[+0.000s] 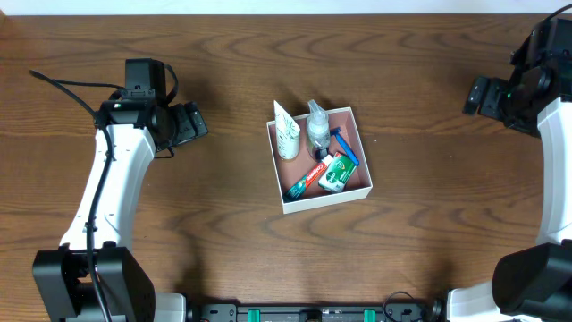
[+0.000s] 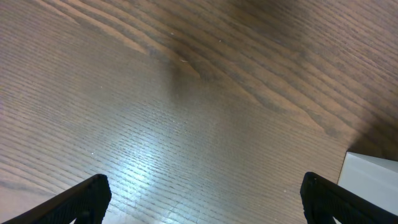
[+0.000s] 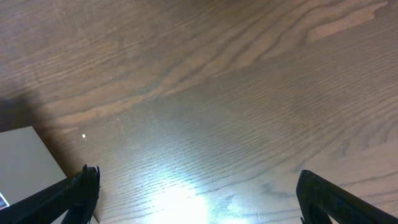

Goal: Pack container

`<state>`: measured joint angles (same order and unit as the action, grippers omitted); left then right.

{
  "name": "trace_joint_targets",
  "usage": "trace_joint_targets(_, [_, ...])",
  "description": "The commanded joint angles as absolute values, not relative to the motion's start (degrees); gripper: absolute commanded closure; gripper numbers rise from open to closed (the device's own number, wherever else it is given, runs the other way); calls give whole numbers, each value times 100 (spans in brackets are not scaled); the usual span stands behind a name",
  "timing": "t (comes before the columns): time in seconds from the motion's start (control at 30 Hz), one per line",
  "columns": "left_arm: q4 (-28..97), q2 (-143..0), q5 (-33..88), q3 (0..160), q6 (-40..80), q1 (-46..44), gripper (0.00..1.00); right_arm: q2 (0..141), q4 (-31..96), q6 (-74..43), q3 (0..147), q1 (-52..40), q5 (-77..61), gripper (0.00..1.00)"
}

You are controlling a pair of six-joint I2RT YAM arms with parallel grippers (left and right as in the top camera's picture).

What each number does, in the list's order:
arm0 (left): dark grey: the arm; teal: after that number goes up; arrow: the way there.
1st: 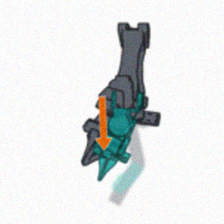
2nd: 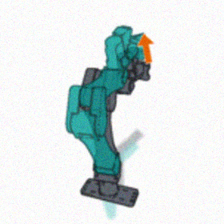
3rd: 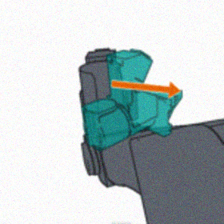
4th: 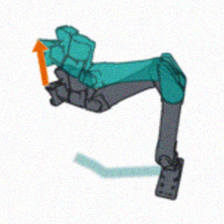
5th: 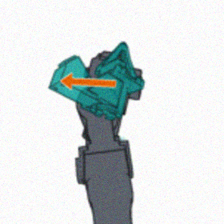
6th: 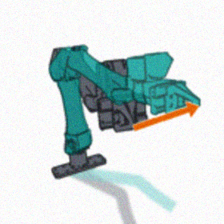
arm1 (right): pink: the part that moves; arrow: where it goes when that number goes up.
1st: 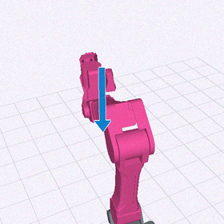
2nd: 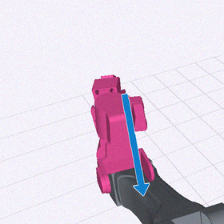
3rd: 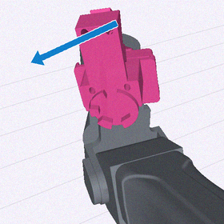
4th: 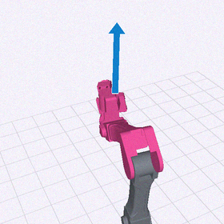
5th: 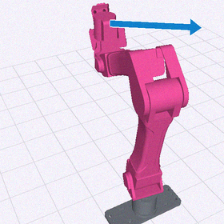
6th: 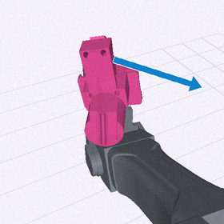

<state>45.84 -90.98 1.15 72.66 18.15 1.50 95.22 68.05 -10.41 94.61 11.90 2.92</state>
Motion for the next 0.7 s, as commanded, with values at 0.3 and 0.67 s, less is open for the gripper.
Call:
trace_joint_targets(0.3, [4582,-9072,106,7269,1763,169,2,9485,6799,-1066,9437,1208,252,1])
trace_joint_targets(0.67, [4755,-9072,67,7269,1761,172,2,9485,6796,-1066,9437,1208,252,1])
